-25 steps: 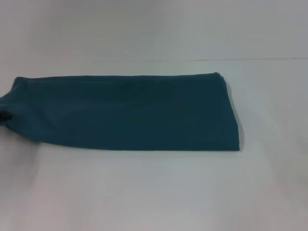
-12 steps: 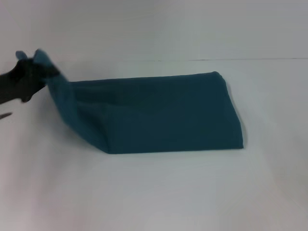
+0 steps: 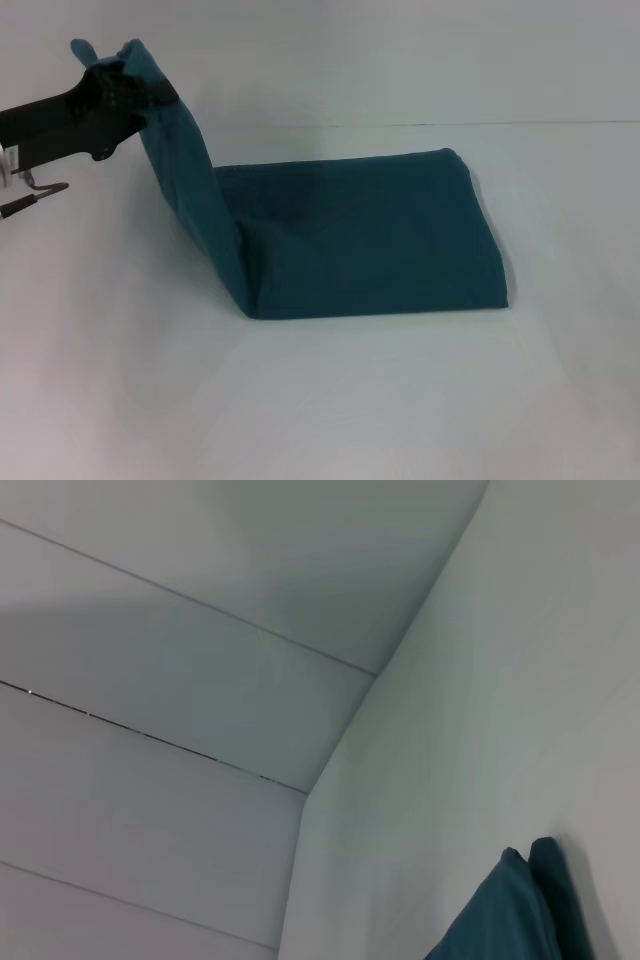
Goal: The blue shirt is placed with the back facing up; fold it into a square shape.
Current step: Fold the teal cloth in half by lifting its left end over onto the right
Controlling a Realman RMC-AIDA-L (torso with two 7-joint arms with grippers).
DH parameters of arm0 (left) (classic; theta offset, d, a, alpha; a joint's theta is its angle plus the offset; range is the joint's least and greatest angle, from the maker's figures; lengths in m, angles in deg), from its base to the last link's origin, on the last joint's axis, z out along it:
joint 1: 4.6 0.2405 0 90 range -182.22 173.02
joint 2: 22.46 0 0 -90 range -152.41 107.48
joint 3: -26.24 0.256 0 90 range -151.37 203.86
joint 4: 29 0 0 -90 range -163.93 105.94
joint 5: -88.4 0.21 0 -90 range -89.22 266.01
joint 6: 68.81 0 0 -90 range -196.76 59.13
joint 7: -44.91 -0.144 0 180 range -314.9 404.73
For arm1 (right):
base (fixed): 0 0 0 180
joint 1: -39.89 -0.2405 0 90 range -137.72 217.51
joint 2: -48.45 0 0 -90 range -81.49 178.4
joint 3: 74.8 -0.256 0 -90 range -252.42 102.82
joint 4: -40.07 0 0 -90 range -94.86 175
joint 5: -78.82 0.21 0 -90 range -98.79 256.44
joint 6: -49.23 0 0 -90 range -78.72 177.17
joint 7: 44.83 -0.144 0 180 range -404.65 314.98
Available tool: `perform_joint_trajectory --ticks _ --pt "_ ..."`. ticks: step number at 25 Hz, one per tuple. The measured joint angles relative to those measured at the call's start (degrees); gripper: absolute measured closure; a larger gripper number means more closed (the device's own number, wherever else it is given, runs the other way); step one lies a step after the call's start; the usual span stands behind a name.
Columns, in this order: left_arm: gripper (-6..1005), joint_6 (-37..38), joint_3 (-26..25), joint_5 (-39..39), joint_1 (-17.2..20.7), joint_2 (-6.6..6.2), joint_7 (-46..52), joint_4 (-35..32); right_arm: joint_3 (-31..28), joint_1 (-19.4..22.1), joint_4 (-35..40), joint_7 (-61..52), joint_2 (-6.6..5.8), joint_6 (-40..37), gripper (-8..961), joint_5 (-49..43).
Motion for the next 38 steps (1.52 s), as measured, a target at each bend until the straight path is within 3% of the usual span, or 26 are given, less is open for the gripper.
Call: perform_joint_trajectory --ticks 9,15,20,22,29,35,38 --pt "927 5.01 0.99 -2.77 -1.57 0.56 -1.25 -0.63 0.09 0.00 -0.37 0.18 -0.03 -0.03 279 0.00" --pt "916 2.93 7.51 -4.75 -4.57 3.33 -2.46 -0.60 0.17 0.04 -0.39 0.18 -0.02 -0.09 279 -0.05" --pt "907 -3.78 13.84 -5.20 -7.45 7.02 -3.64 -0.08 0.28 0.02 -0.77 0.18 0.04 -0.10 279 -0.52" --pt "903 -6.87 16.60 -6.13 -8.66 7.65 -4.38 1.29 0.33 -0.03 -0.99 0.18 0.05 -0.10 279 -0.74" --pt "890 -16.38 28.84 -11.21 -12.36 7.92 -6.83 7.86 0.36 0.31 -1.09 0.18 0.06 -0.18 279 -0.88" --pt "879 -25.70 37.59 -17.89 -13.10 8.14 -9.63 11.51 0.68 0.53 -1.09 0.18 0.21 -0.20 279 -0.88" --pt "874 -26.95 40.52 -21.34 -13.20 8.21 -11.66 12.67 0.80 0.58 -1.09 0.18 0.23 -0.20 279 -0.88"
